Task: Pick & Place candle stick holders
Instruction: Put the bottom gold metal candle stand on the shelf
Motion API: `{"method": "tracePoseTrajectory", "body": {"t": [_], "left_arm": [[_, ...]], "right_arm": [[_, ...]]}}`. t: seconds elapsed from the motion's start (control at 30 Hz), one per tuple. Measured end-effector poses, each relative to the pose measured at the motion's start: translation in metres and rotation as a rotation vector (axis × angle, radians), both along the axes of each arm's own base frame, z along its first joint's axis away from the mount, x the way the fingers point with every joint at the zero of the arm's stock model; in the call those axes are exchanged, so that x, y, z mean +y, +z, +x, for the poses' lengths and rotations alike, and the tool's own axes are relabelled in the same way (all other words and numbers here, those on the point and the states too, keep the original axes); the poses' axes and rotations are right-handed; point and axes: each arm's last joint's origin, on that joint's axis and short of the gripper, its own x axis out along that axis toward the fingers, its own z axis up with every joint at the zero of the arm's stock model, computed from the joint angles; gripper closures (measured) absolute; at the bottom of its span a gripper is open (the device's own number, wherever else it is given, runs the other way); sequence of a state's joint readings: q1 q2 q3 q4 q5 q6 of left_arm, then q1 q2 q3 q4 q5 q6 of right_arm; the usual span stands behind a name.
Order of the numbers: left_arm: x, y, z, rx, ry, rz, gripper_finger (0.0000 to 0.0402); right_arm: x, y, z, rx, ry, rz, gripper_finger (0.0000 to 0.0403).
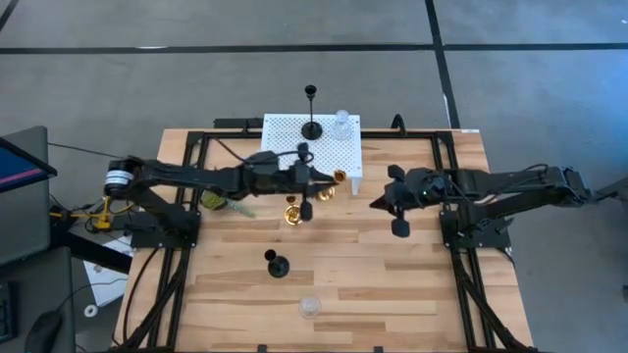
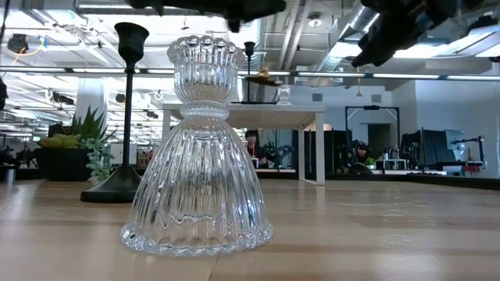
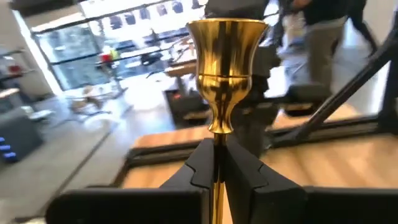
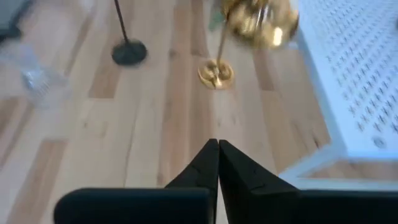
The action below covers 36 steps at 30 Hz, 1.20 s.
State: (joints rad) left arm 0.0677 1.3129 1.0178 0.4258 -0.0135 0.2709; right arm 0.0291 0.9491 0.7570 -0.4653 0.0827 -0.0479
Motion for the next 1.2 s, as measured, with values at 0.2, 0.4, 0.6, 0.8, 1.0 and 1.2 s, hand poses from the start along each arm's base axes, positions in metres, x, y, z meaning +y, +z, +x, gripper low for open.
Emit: {"method": "tracePoseTrajectory", "body": {"t": [0.2, 0.4, 0.6, 0.8, 1.0, 1.2], "left_arm": [[0.023, 0.012, -0.046, -0.081, 0.162, 0.009, 0.0387], [0.047, 0.01, -0.079, -0.111, 0.386, -0.007, 0.0387], [0.075, 0.005, -0.092, -0.128, 0.51, -0.054, 0.0387], [0.104, -0.003, -0.093, -0.145, 0.594, -0.107, 0.0387], [0.127, -0.013, -0.089, -0.151, 0.648, -0.152, 0.0387], [0.141, -0.021, -0.083, -0.186, 0.672, -0.159, 0.0387]], "right_arm": [[0.012, 0.0, -0.003, 0.0, -0.089, -0.074, 0.0402], [0.024, -0.005, -0.005, 0.015, -0.127, -0.097, 0.0403], [0.025, -0.032, -0.013, 0.044, -0.23, -0.109, 0.0403], [0.023, -0.043, -0.02, 0.034, -0.28, -0.084, 0.0403], [0.023, -0.042, -0.019, 0.027, -0.277, -0.093, 0.0403], [0.023, -0.042, -0.019, 0.023, -0.29, -0.109, 0.0403]]}}
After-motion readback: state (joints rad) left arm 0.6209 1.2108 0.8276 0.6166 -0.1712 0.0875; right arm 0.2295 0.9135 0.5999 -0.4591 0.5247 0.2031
